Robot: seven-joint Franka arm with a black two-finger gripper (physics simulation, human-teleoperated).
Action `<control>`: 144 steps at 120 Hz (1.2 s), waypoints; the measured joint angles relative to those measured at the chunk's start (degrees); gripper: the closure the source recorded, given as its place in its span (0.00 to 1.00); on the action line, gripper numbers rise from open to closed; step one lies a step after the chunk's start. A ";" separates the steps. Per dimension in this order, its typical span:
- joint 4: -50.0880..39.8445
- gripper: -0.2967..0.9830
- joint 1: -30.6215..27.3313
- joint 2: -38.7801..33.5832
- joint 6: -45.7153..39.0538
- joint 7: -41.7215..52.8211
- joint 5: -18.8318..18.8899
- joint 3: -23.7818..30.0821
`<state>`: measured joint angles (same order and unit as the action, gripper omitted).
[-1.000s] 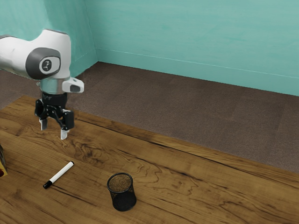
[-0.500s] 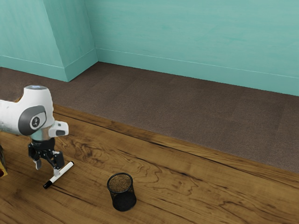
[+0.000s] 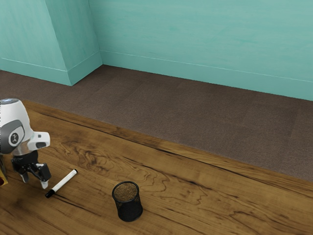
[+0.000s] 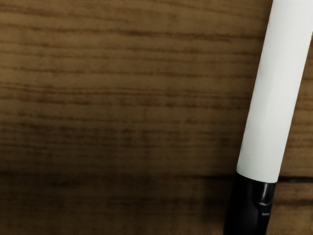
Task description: Put the marker into the pen holder.
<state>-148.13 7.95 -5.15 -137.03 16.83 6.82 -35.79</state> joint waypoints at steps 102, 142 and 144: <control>2.41 0.44 8.46 7.42 -2.05 0.96 -4.02 0.61; 2.06 0.61 8.24 7.74 -2.84 1.30 -4.74 0.35; 2.03 0.61 8.18 7.71 -2.86 1.32 -4.76 0.33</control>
<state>-146.09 16.13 2.56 -139.89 18.14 2.06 -35.46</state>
